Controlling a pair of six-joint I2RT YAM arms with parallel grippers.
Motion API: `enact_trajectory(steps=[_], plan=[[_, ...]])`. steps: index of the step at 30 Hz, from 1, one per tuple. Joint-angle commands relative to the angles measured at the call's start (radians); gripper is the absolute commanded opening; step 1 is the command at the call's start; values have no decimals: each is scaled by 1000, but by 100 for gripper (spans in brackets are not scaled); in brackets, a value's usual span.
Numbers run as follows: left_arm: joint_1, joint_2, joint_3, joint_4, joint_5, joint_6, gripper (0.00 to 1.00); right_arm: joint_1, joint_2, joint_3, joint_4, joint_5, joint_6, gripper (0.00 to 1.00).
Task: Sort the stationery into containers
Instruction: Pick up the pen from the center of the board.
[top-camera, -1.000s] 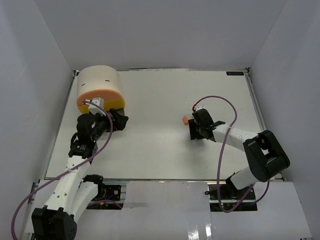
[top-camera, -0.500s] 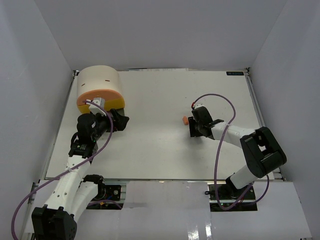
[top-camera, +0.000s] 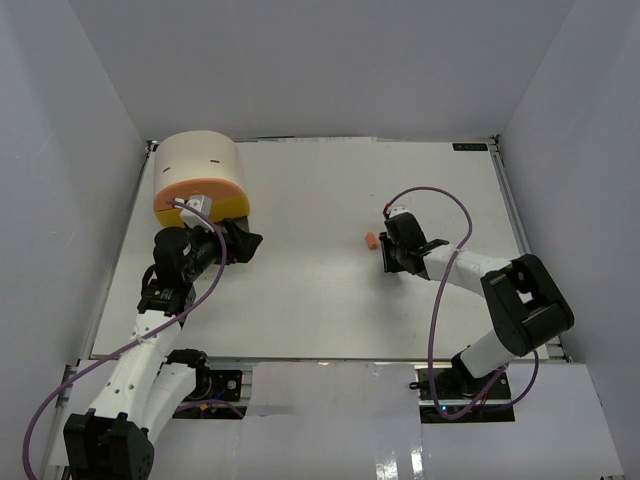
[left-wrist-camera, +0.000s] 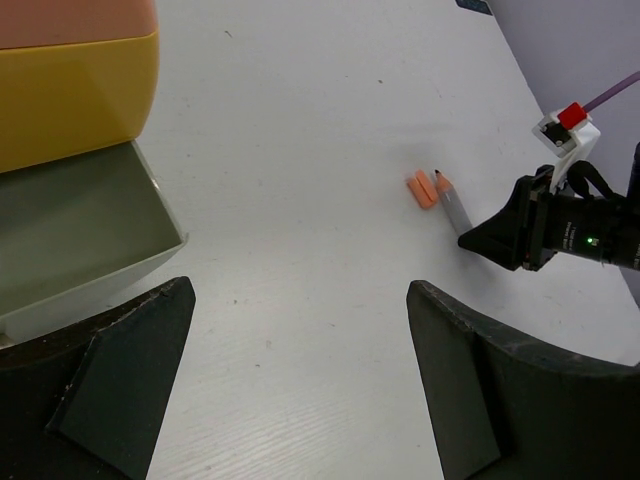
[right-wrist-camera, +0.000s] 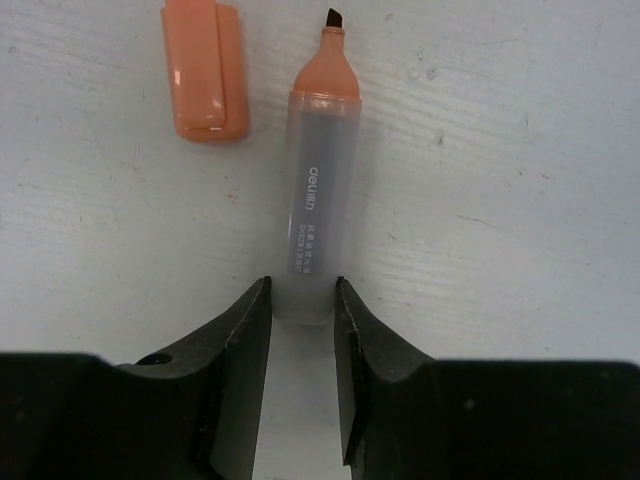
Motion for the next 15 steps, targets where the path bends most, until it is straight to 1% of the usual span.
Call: enact_trajectory(steps=[1, 4, 7, 9, 10, 11, 12, 13, 15], plan=[[4, 8, 0, 43, 104, -47, 98, -4, -97, -38, 27, -2, -12, 25], [4, 23, 6, 47, 162, -124, 98, 4, -183, -65, 40, -11, -15, 17], [4, 22, 16, 50, 193, -203, 98, 32, -276, -94, 57, -26, -14, 15], [3, 14, 24, 53, 201, -263, 98, 73, -347, -114, 91, -23, -8, 15], [0, 8, 27, 60, 204, -283, 98, 90, -371, -120, 102, -17, -3, 13], [-11, 2, 27, 61, 207, -305, 98, 131, -416, -127, 112, 4, -2, 13], [-18, -1, 24, 108, 204, -355, 98, 156, -437, -137, 138, 21, 0, 13], [-40, -11, 17, 124, 198, -383, 98, 205, -459, -143, 152, 37, 0, 13], [-71, -14, 10, 164, 175, -439, 98, 258, -505, -150, 188, 83, -2, 11]])
